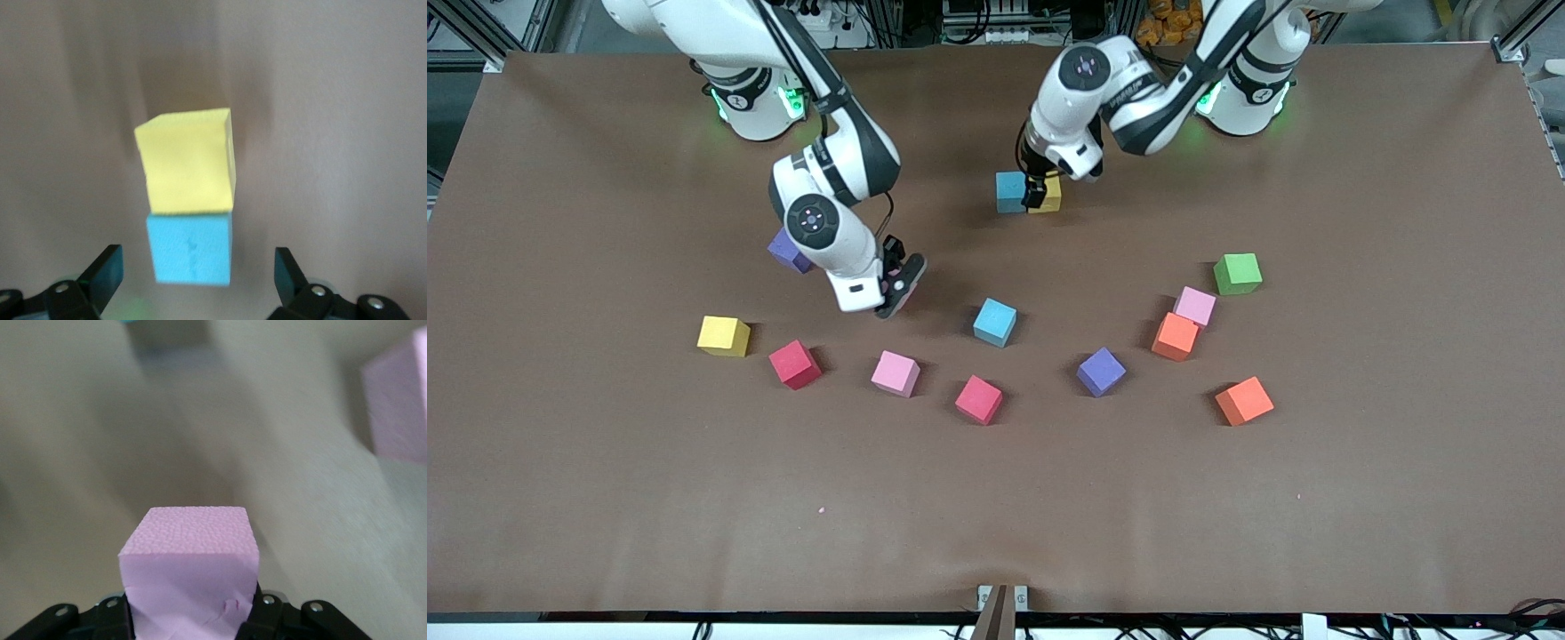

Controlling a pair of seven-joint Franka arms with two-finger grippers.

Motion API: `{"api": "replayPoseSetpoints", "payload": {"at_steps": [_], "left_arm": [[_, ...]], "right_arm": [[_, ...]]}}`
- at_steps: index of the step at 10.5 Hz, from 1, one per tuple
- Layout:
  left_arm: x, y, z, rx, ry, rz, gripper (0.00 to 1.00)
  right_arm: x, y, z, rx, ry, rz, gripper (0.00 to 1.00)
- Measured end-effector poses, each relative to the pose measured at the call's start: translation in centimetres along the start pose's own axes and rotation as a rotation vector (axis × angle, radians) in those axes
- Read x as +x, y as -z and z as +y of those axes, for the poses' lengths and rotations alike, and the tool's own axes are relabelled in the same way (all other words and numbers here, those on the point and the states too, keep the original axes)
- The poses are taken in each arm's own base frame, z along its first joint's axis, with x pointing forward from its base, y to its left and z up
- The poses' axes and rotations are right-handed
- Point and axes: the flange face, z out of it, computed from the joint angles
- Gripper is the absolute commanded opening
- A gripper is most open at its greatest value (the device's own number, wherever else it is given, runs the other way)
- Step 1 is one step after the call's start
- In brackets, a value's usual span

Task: Form number 2 with 11 blocks
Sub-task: 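Set pink by the cyan with the right gripper while the left gripper reaches purple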

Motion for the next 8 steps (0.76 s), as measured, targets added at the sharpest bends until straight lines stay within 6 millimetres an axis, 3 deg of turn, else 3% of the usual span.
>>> {"api": "replayPoseSetpoints", "payload": {"at_steps": [2, 3, 6, 8], "left_arm": [[-0.4, 1.8, 0.9, -0.002, -0.114, 0.042, 1.00], [-0.6, 3.2, 2.8, -0.003, -0.164, 0.068, 1.00], [1.7, 9.9, 12.3, -0.009, -0.299, 0.111, 1.00], [5.8, 13.3, 18.2, -0.022, -0.419, 0.099, 1.00]], "right_arm": [[1.7, -0.5, -3.6, -0.003, 0.114, -0.012, 0.44], [2.6, -0.9, -5.9, -0.005, 0.165, -0.020, 0.44], [4.6, -2.0, -12.8, -0.011, 0.299, -0.040, 0.44], [5.3, -2.8, -16.7, -0.038, 0.399, -0.065, 0.44]]}}
